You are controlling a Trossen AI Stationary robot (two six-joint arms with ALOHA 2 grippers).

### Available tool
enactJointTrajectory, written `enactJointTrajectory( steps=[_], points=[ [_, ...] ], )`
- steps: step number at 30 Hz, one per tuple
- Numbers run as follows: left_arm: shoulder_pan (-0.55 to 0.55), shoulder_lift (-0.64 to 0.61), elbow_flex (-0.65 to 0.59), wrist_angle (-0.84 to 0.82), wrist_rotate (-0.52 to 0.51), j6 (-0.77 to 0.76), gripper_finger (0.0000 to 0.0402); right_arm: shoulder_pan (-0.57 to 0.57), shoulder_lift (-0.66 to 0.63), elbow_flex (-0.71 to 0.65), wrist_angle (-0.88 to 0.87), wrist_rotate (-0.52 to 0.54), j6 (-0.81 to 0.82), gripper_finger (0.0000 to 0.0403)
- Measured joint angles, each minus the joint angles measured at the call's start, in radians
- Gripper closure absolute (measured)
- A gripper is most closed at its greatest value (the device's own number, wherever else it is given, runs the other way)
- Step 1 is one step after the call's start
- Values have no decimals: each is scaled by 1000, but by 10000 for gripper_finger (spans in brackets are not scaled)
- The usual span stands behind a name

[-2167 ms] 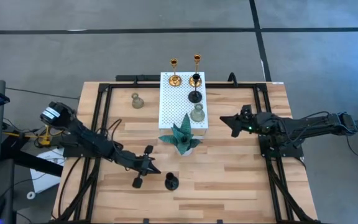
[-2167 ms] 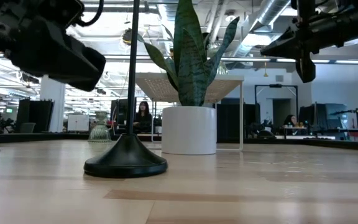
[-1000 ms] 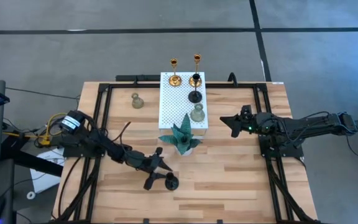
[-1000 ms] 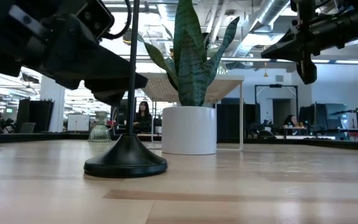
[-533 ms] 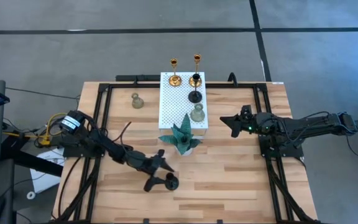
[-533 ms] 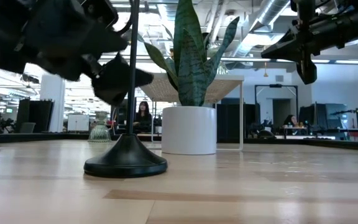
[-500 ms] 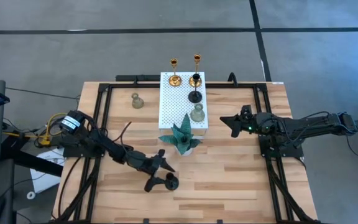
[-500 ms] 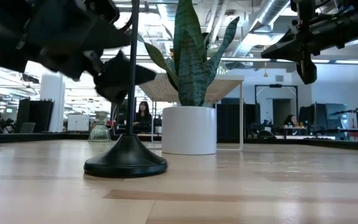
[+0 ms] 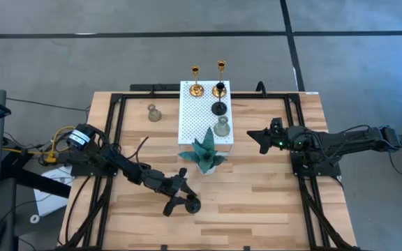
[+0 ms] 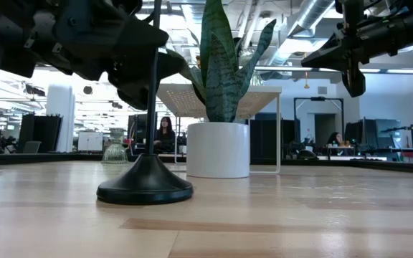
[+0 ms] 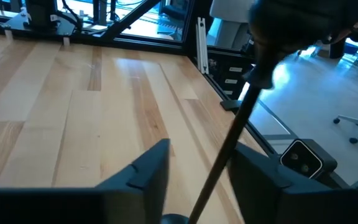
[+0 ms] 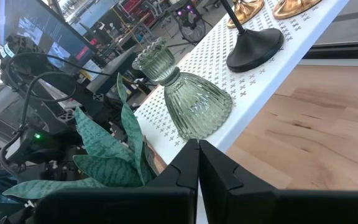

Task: Pick & Place candle stick holders
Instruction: Put the black candle holder on the shelf aligned with the other black candle holder

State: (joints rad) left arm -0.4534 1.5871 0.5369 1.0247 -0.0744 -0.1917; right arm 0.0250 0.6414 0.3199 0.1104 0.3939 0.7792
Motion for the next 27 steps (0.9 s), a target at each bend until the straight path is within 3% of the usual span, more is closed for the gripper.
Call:
enactJointTrajectory(
  steps=[10, 17, 21, 27],
  points=[
    [0, 0, 0, 2, -4, 1, 376, 0, 0, 0, 0, 0, 0, 403],
    [0, -9, 0, -23, -7, 0, 380, 1, 0, 0, 0, -1, 0, 403],
    [0, -91, 0, -178, -28, -2, 388, 1, 0, 0, -2, -2, 0, 403],
    [0, -347, -5, -592, -152, 3, 387, 1, 0, 0, -6, -3, -1, 403]
  ],
)
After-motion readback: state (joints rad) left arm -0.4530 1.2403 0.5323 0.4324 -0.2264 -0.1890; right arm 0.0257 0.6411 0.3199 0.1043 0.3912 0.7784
